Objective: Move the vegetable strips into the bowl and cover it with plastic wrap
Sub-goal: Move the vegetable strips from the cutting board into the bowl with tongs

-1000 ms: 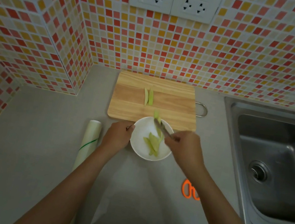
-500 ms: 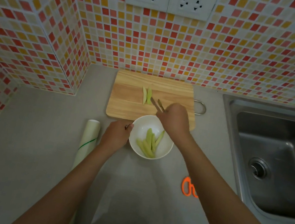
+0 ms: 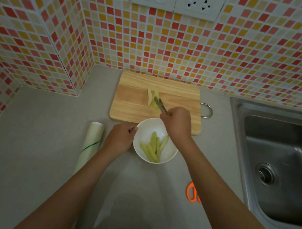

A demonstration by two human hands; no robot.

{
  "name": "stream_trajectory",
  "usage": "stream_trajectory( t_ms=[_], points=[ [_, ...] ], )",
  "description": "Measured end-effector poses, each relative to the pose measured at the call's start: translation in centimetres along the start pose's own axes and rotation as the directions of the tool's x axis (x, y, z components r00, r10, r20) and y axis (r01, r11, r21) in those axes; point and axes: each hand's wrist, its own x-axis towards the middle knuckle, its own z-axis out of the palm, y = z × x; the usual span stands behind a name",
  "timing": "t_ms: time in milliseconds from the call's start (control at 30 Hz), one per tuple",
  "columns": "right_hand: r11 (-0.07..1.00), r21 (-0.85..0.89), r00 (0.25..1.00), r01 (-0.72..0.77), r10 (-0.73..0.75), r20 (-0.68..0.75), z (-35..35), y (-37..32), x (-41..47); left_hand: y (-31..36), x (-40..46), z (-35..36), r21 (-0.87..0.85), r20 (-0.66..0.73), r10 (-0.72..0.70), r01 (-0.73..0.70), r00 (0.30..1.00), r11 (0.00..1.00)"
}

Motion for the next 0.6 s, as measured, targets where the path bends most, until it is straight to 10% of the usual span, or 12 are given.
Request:
stream_trajectory(
  t_ms=[333,600],
  points=[
    [0.998,-0.054,0.994,-0.033,0.038,0.105,-0.8,4.2,-11.6,0.3,-0.1,-0.1,-0.013,0.006,-0.021,0.021,1.000,1.000],
    [0.999,-0.040,0.998,-0.012,0.009,-0.066,-0.6,0.4,-3.6,0.3,-0.1,-0.1,0.007,0.011,-0.006,0.006,1.000,1.000]
  ],
)
